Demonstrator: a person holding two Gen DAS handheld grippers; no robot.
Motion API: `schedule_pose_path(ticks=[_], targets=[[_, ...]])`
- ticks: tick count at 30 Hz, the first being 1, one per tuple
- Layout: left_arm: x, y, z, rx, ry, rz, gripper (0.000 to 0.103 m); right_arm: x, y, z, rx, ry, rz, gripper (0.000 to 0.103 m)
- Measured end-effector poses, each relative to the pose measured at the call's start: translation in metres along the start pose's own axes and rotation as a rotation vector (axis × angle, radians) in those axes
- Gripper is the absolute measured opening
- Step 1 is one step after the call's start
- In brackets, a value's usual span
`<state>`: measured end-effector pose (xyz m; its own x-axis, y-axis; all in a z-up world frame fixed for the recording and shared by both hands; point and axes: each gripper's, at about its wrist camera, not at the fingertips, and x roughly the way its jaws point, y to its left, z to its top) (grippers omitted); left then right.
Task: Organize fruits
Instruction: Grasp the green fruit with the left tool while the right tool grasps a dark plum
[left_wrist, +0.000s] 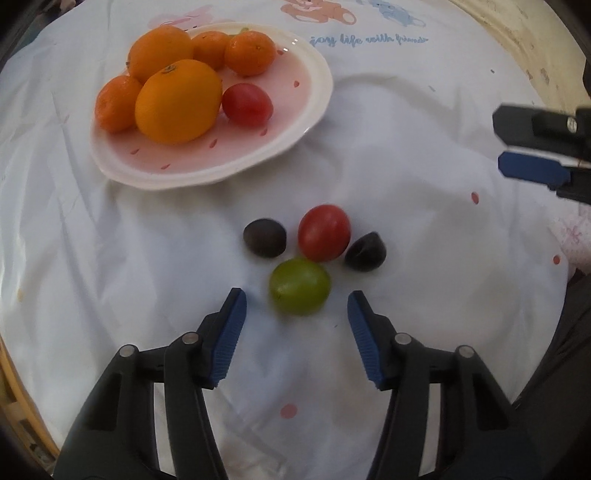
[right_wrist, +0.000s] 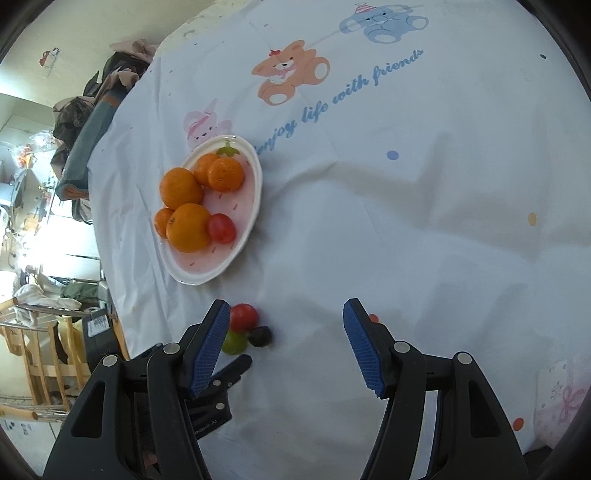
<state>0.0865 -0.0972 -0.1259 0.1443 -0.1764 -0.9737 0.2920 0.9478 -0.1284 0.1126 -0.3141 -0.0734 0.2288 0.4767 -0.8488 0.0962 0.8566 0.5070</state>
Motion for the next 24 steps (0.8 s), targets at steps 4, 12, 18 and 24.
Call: schedule_pose_path(ticks=[4,12,18,24], targets=[[0.000,-0.001,0.003,-0.005,-0.008,0.003,0.051,-0.001,-0.002,0.000,-0.001,0.002,-0.002,0.067],[-0.003,-0.002,0.007,0.005,-0.028,0.012,0.028,0.000,0.003,-0.001,-0.013,0.008,0.004,0.067],[-0.025,0.002,0.004,-0.040,-0.046,-0.040,0.027,0.004,0.005,-0.002,-0.017,0.024,-0.005,0.067],[-0.074,0.019,-0.006,-0.097,-0.079,-0.025,0.027,0.007,0.007,-0.004,-0.037,0.031,-0.021,0.067]])
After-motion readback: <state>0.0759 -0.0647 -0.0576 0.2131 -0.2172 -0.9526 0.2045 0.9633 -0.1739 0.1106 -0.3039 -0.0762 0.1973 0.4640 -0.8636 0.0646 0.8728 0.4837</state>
